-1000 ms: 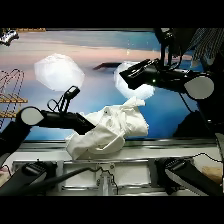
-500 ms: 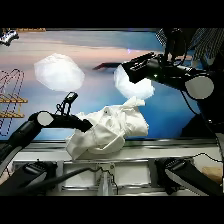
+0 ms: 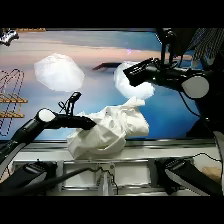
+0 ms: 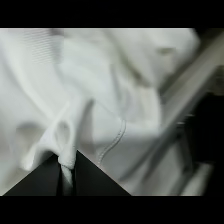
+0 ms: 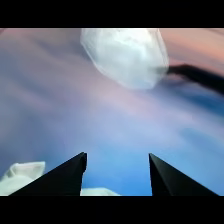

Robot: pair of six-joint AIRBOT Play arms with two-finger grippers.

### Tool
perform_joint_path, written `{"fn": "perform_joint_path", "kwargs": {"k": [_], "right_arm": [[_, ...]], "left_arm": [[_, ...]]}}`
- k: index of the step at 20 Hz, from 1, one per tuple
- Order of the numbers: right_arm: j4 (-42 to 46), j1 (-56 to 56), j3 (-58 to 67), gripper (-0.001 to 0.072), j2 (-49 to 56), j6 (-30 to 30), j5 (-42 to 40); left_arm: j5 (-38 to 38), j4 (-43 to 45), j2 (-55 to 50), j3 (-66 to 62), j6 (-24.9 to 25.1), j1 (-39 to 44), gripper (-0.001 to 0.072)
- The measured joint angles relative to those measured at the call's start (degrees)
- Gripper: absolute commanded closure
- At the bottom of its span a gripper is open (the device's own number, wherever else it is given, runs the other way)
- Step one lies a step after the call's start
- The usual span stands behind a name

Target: Fold the clothes and pants, and hang the long-sleeved shirts on hangers.

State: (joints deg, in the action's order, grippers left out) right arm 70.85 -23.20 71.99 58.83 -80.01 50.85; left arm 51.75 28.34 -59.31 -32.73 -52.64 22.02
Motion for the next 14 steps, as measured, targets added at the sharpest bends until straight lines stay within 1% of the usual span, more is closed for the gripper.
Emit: {"fn": "perform_joint_path", "kwargs": {"k": [3, 5, 7, 9, 14], "right_arm": [[2.6, 0.1, -1.5, 0.0242, 3.3, -4.3, 6.0], [2.7, -0.9, -3.0, 0.0210, 5.7, -5.8, 10.4], [2.9, -3.0, -4.5, 0.0210, 7.6, -7.0, 12.6], [3.6, -6.2, -6.0, 0.0211, 9.0, -8.6, 13.2], [7.1, -13.4, -8.9, 0.0211, 10.2, -13.8, 11.1]], "left_arm": [[6.3, -6.5, 4.7, 0.0, 2.4, -3.6, 0.0690], [10.8, -7.9, 10.5, 0.0, 1.9, -7.1, 0.0691], [13.1, -7.1, 16.2, 0.0, 0.5, -9.9, 0.0691], [15.0, -4.7, 21.4, 0.0, -1.4, -12.1, 0.0690], [16.1, 0.0, 26.8, 0.0, -4.9, -14.4, 0.0690]]}}
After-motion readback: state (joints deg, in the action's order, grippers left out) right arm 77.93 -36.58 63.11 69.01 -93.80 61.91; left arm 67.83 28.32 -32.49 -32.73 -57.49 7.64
